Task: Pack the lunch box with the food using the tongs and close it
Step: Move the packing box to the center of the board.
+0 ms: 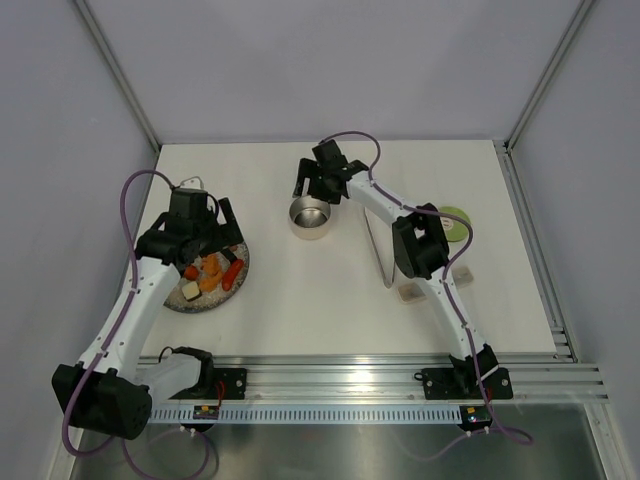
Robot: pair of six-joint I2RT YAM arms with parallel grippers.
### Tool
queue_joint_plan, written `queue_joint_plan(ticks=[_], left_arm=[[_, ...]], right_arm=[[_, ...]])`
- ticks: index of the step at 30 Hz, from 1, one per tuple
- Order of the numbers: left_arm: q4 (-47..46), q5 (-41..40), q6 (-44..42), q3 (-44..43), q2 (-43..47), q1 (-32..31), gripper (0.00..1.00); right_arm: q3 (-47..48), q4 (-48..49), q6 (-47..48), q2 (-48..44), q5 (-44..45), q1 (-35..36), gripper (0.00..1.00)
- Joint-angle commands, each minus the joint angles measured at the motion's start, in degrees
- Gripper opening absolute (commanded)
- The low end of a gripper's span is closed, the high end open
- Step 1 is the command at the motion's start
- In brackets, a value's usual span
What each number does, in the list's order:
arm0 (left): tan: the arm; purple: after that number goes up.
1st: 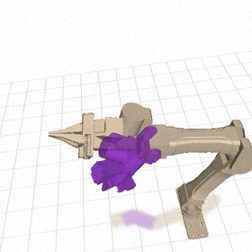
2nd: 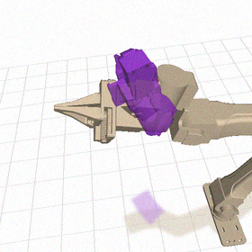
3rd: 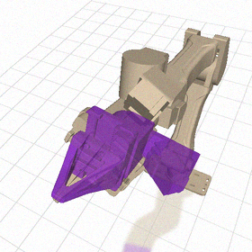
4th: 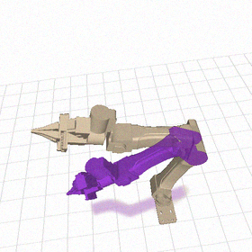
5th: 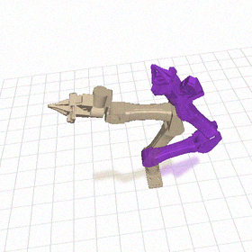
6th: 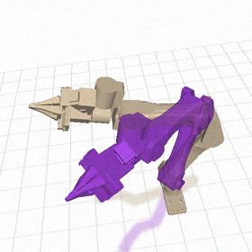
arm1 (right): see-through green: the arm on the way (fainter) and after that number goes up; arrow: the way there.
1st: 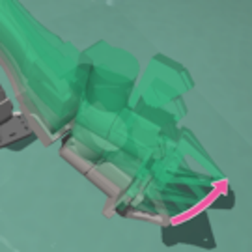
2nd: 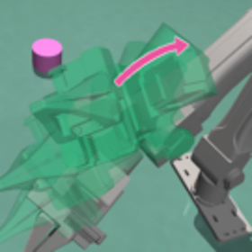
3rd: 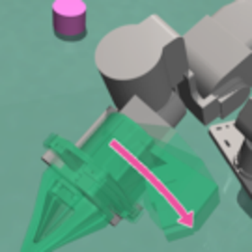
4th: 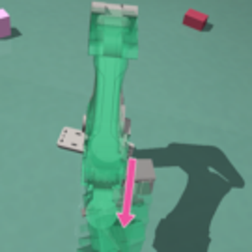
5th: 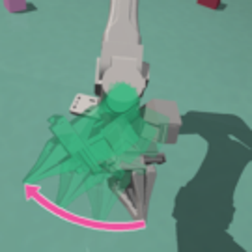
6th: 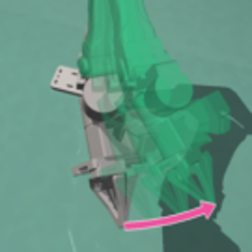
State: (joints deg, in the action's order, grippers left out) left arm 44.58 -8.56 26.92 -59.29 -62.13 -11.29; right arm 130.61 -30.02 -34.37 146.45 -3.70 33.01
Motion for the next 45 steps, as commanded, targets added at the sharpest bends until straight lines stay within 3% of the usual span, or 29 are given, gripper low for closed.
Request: queue_joint_plan(ticks=[1, 7, 10, 20, 45], left_arm=[[-0.19, 0.47, -0.55, 0.84, 1.75, 0.3, 0.99], [-0.02, 0.65, -0.46, 0.84, 2.63, 0.39, 0.99], [-0.1, 0.65, -0.46, 0.75, 3.06, 0.39, 0.99], [-0.28, 0.91, -0.81, 0.66, 2.98, 0.39, 0.99], [-0.37, 0.65, -1.08, 1.45, 3.77, 0.39, 0.99]], right_arm=[[2.1, -2.57, -0.09, -7.66, 0.89, -1.37, 0.92], [-3.94, -3.99, 0.79, -16.18, 3.79, -6.29, 0.92], [-8.16, -6.18, 4.03, -18.65, 9.67, -7.44, 0.9], [-17.48, -9.88, 12.04, -18.66, 16.18, -5.42, 0.9], [-7.57, -13.22, 15.12, -10.14, 9.77, 5.21, 0.89]])
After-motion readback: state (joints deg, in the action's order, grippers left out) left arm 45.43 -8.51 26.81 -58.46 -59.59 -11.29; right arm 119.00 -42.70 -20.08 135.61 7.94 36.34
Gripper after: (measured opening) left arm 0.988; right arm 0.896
